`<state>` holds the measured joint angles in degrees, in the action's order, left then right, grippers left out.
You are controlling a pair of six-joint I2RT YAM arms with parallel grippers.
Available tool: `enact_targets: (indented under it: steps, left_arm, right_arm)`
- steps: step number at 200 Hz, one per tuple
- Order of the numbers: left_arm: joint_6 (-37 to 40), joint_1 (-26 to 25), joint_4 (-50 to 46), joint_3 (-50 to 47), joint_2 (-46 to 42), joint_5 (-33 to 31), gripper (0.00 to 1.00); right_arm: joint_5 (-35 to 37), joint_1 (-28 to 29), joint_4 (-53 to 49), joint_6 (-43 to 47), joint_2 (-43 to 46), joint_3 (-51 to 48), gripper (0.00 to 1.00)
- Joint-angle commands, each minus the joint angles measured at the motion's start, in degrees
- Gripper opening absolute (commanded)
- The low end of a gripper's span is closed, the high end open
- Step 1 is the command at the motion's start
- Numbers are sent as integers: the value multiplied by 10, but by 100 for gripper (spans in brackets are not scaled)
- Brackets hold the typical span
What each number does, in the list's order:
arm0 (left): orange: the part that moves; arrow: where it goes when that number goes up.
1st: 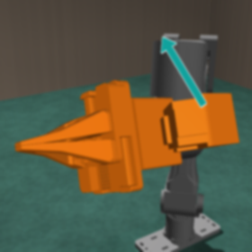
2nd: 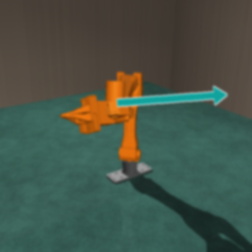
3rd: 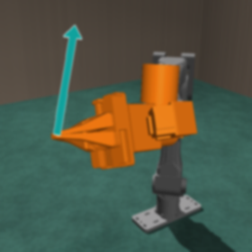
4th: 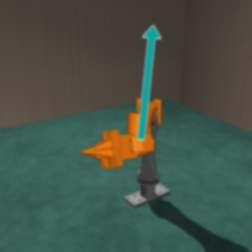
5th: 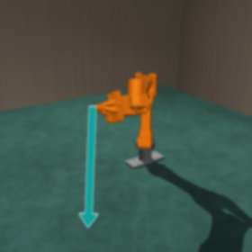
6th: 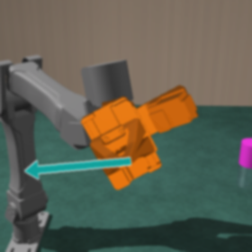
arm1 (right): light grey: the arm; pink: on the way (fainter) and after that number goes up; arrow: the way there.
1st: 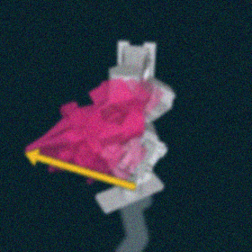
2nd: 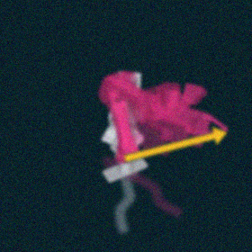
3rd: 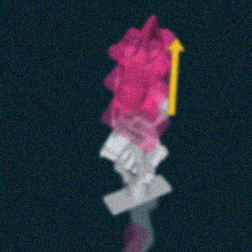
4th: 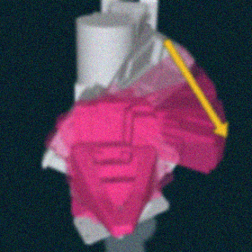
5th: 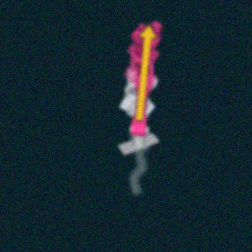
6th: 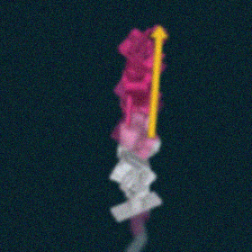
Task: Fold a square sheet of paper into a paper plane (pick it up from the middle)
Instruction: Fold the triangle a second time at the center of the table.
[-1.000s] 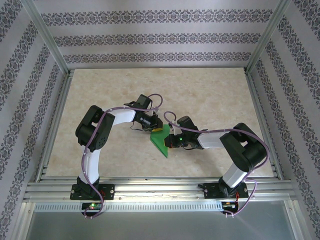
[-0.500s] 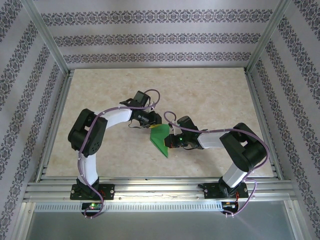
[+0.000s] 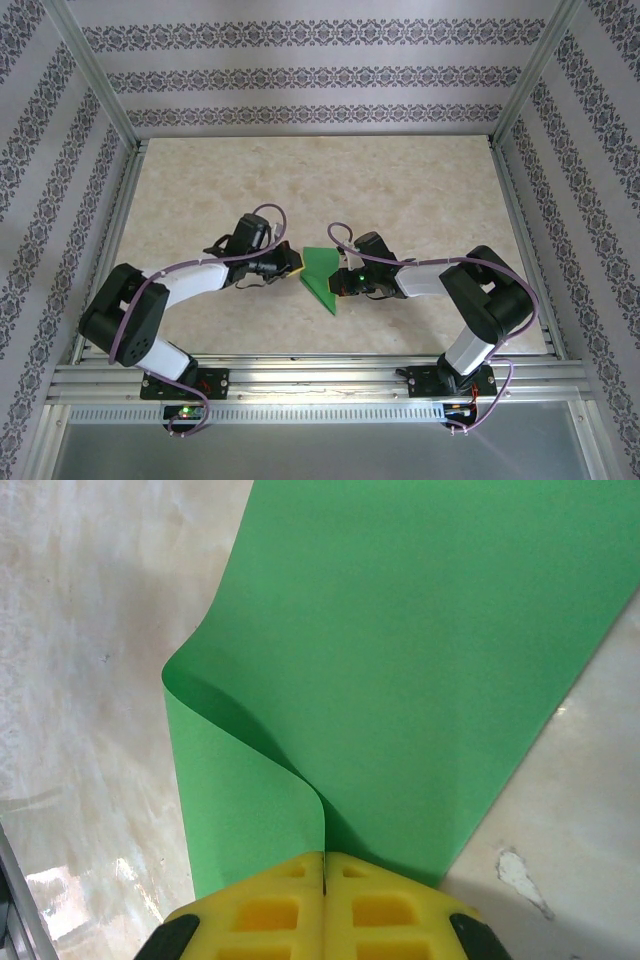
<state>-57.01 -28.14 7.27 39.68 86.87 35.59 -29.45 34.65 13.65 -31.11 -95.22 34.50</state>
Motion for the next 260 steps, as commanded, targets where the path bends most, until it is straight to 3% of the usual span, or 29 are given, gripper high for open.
enact_targets:
  steps: [1, 50, 260]
  left_arm:
    - [-70, -23, 117, -12, 11, 10, 0]
    - [-117, -56, 196, -29, 69, 11, 0]
    - [-117, -74, 201, -64, 146, -9, 0]
  right_arm:
    - [27, 5, -20, 10, -20, -12, 0]
    - [31, 5, -24, 10, -16, -11, 0]
    - [31, 7, -31, 11, -29, -8, 0]
